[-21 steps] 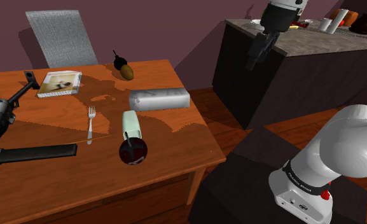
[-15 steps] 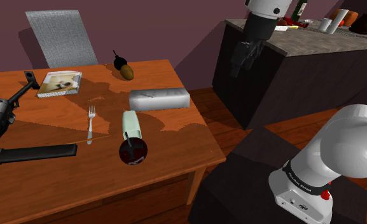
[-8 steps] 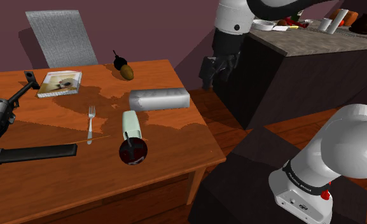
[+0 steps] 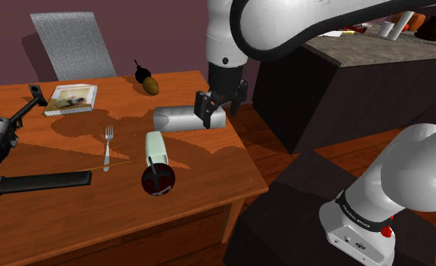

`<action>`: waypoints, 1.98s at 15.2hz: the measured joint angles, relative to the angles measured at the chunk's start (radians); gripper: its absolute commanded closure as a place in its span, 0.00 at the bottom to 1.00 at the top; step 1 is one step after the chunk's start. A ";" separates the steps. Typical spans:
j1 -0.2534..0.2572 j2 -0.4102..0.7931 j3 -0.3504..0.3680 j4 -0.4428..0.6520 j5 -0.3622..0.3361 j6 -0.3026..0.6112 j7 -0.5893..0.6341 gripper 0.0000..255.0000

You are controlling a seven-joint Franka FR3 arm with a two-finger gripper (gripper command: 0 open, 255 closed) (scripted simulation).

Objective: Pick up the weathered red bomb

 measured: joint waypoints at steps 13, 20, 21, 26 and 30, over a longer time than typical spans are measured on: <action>0.093 0.594 0.121 0.426 -0.294 0.035 0.467 0.00; 0.191 0.812 0.083 0.623 -0.387 0.009 0.581 0.00; 0.193 0.821 0.081 0.621 -0.391 0.017 0.583 0.00; 0.198 0.848 0.072 0.602 -0.406 0.061 0.591 1.00; 0.199 0.850 0.071 0.601 -0.407 0.064 0.592 1.00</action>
